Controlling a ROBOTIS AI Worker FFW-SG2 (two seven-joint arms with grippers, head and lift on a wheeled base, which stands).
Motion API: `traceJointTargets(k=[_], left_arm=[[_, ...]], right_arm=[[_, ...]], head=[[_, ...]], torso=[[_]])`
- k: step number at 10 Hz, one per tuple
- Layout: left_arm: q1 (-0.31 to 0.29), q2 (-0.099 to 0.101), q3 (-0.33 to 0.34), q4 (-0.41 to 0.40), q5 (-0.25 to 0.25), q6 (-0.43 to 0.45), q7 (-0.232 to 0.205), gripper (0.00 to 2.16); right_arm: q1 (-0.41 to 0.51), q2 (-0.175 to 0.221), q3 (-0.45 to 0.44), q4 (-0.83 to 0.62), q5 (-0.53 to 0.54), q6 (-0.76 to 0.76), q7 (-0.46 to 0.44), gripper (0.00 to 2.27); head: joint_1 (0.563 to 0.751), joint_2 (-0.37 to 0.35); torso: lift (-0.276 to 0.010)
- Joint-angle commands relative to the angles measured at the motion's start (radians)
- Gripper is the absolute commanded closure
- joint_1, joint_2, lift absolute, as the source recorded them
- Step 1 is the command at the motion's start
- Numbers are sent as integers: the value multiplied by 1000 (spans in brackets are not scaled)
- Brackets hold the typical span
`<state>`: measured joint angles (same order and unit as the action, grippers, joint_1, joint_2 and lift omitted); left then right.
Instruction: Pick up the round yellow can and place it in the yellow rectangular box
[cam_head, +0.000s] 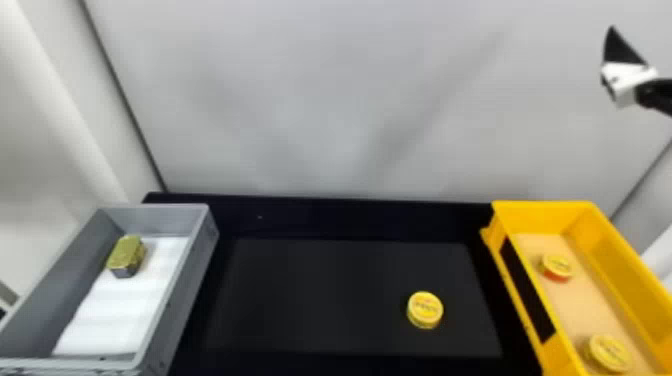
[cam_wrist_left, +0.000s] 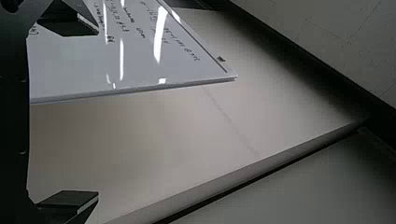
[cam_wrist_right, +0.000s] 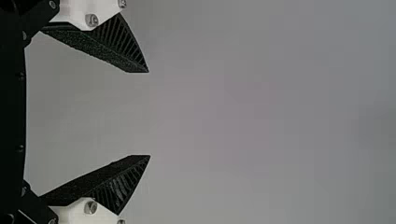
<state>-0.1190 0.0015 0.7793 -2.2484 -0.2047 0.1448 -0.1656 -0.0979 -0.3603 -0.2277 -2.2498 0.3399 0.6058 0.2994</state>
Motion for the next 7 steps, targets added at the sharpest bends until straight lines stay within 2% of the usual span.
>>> traceJointTargets(k=[1,4,7], left_arm=[[-1,-4,-7,3,-19,6,0,48],[-1,-4,-10,7,-30,10,1,50],[4,-4,-12,9,-33,10,3,50]], right_arm=[[23,27,7,-4,56,54,50,156],[73,30,38,7,84,180,143,162],[110,37,91,53,130,318,301,213]], head=[[686,14],[686,14],[686,14]], torso=[[-55],[-55],[-55]])
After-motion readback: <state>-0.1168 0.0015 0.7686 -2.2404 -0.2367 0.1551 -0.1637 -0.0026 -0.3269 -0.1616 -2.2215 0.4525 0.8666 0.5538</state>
